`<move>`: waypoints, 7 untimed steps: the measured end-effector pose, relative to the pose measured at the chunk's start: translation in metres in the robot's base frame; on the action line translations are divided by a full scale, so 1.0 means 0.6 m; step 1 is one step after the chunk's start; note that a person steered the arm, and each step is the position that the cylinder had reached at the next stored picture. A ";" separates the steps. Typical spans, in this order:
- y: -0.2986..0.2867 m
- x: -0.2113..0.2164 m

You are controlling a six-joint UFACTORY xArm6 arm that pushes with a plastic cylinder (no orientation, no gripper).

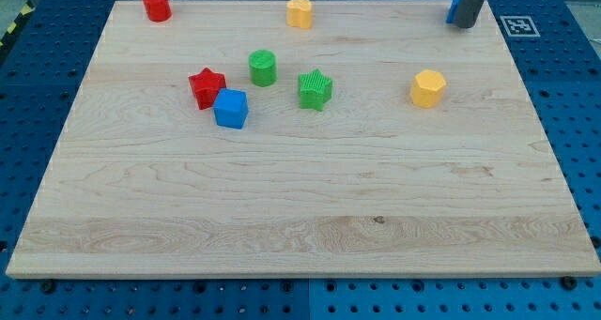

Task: Push the green circle above the red star

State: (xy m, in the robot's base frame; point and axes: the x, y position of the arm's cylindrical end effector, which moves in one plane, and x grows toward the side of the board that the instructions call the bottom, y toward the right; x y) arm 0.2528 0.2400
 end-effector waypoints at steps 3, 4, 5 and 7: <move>-0.094 0.110; -0.094 0.110; -0.131 0.110; -0.408 0.110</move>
State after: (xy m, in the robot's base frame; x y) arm 0.3189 -0.0051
